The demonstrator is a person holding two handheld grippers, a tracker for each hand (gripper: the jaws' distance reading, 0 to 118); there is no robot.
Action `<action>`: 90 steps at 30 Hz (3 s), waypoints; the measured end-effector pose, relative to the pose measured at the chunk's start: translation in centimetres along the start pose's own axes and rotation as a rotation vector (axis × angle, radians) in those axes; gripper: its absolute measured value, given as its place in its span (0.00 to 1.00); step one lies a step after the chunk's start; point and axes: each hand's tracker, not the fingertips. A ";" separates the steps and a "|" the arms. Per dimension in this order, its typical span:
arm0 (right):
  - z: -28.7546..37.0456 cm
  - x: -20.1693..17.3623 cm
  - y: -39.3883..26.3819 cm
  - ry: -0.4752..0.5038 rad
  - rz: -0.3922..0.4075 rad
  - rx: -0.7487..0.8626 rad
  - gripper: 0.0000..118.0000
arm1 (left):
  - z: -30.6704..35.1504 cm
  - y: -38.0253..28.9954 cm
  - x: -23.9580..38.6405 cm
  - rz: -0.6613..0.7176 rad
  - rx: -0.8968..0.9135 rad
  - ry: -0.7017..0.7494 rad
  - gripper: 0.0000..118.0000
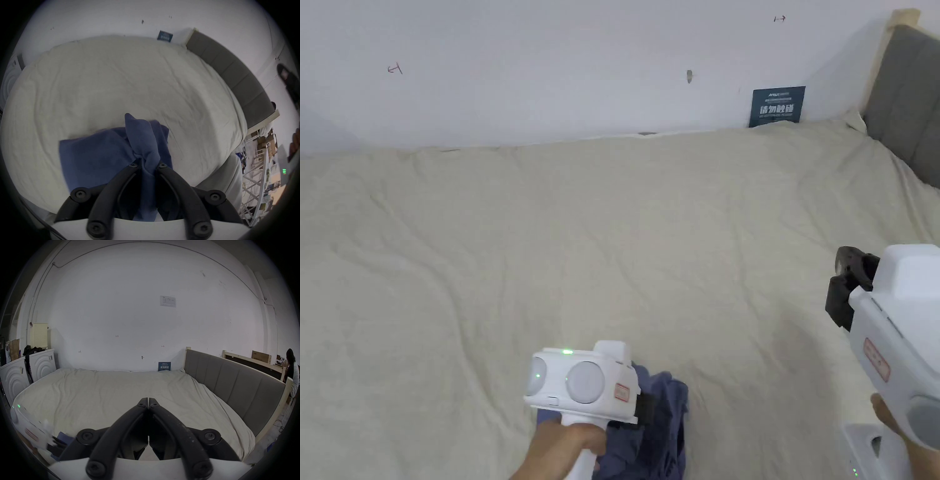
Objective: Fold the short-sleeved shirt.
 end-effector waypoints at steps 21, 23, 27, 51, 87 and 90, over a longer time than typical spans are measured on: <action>1.0 0.5 0.5 -0.018 -0.009 0.014 0.01 | 8.0 -2.8 0.2 -0.007 0.498 0.061 0.86; 1.0 0.3 0.5 -0.014 -0.007 0.016 0.01 | 7.6 -3.5 0.0 -0.024 0.528 0.095 0.49; 1.1 0.0 0.5 -0.005 -0.003 0.013 0.01 | 5.2 -4.5 -0.7 -0.032 0.473 0.092 0.01; 0.1 1.3 -1.2 -0.016 -0.001 -0.044 0.01 | -6.4 -6.8 2.8 -0.056 0.318 0.096 0.00; 2.0 -7.2 3.4 0.072 0.047 0.164 0.01 | 20.4 -2.9 -9.0 -0.095 1.073 0.549 0.00; 2.0 -7.4 3.4 0.079 0.047 0.164 0.01 | 20.2 -3.1 -9.4 -0.086 1.071 0.550 0.00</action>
